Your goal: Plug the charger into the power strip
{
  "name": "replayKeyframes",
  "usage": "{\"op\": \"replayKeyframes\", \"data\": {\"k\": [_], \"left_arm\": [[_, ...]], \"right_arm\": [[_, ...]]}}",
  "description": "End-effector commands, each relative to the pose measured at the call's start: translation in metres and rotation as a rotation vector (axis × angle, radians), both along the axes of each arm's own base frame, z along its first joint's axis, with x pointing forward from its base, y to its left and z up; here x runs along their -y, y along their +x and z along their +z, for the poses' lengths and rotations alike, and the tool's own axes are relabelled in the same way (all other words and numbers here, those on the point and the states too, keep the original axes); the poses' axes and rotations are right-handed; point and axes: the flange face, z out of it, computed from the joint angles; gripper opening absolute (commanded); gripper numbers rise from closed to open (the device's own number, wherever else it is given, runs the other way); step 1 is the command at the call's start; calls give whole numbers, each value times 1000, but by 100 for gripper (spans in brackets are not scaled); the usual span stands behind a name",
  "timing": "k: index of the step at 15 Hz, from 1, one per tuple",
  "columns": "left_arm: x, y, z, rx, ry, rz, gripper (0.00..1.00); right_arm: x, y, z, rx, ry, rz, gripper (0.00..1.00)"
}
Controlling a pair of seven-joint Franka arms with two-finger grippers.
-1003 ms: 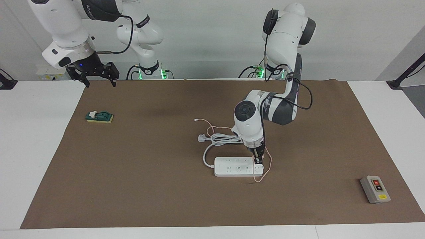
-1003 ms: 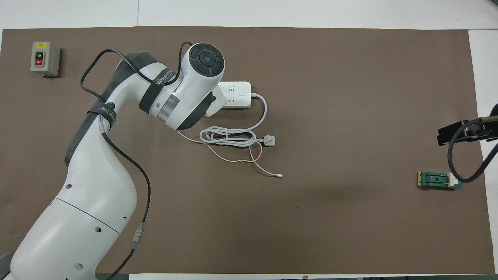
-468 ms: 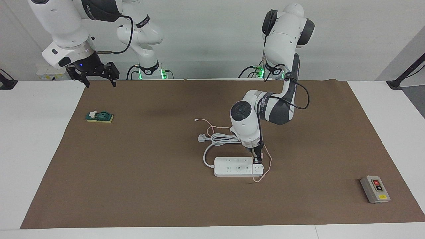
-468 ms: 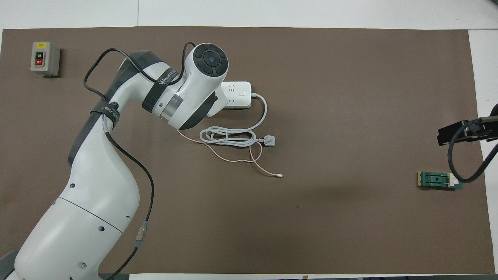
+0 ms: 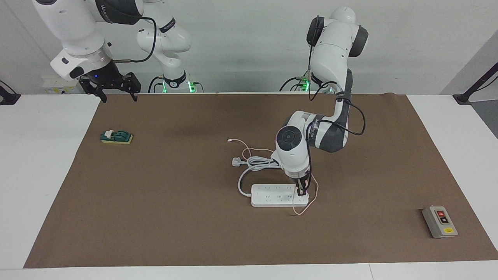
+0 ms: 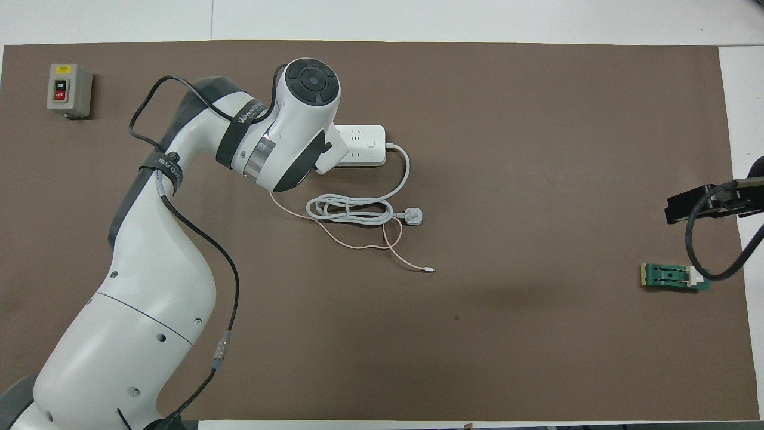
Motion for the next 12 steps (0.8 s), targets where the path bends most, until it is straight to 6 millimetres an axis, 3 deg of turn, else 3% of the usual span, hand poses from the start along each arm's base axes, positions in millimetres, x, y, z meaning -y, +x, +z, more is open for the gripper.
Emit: {"op": "replayKeyframes", "data": {"k": [1, 5, 6, 7, 9, 12], "left_arm": [[17, 1, -35, -26, -45, -2, 0], [13, 3, -29, -27, -44, 7, 0], [11, 4, -23, -17, -48, 9, 30], [1, 11, -15, -4, -53, 14, 99], [-25, 24, 10, 26, -69, 51, 100], [-54, 22, 56, 49, -113, 109, 100]], "right_arm": [[1, -1, 3, 8, 27, 2, 100], [1, -2, 3, 4, 24, 5, 100], [1, -3, 3, 0, 24, 5, 100], [1, -3, 2, -3, 24, 7, 100], [1, -3, 2, -3, 23, 7, 100], [1, -3, 3, -2, 23, 8, 100]]}}
